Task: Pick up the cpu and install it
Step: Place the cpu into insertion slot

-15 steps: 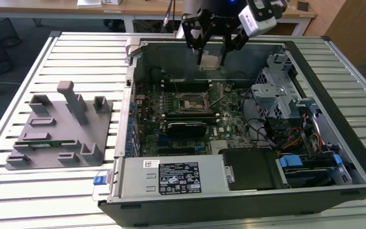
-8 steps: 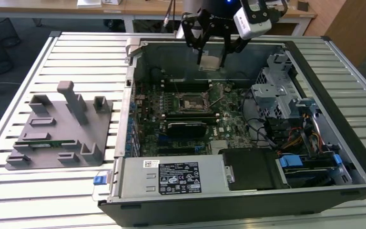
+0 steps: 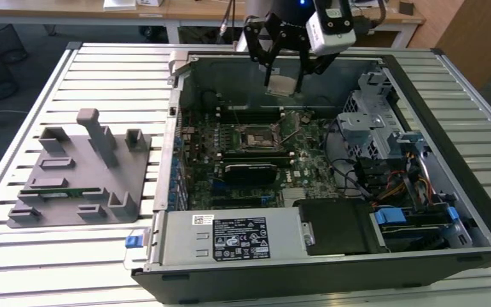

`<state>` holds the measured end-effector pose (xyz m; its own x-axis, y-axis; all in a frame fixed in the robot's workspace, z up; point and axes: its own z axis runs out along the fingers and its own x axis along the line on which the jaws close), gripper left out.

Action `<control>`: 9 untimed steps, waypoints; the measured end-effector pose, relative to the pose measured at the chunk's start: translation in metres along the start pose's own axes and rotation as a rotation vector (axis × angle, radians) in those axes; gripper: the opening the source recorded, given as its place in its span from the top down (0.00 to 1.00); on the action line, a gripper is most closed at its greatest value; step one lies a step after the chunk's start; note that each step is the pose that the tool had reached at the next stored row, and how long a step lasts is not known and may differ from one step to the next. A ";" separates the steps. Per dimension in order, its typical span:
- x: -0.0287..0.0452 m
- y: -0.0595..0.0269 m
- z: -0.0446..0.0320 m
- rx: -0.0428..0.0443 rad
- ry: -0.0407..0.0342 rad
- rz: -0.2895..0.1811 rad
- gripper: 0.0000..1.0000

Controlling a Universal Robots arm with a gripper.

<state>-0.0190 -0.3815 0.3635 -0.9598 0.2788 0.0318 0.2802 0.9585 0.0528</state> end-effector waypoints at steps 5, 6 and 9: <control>0.0000 -0.0001 0.0014 -0.0028 -0.0052 0.087 0.47; 0.0000 -0.0001 0.0016 -0.0033 -0.0062 0.104 0.47; 0.0000 -0.0001 0.0025 -0.0047 -0.0092 0.151 0.47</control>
<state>-0.0190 -0.3815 0.3610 -0.9066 0.4208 0.0306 0.4219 0.9051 0.0528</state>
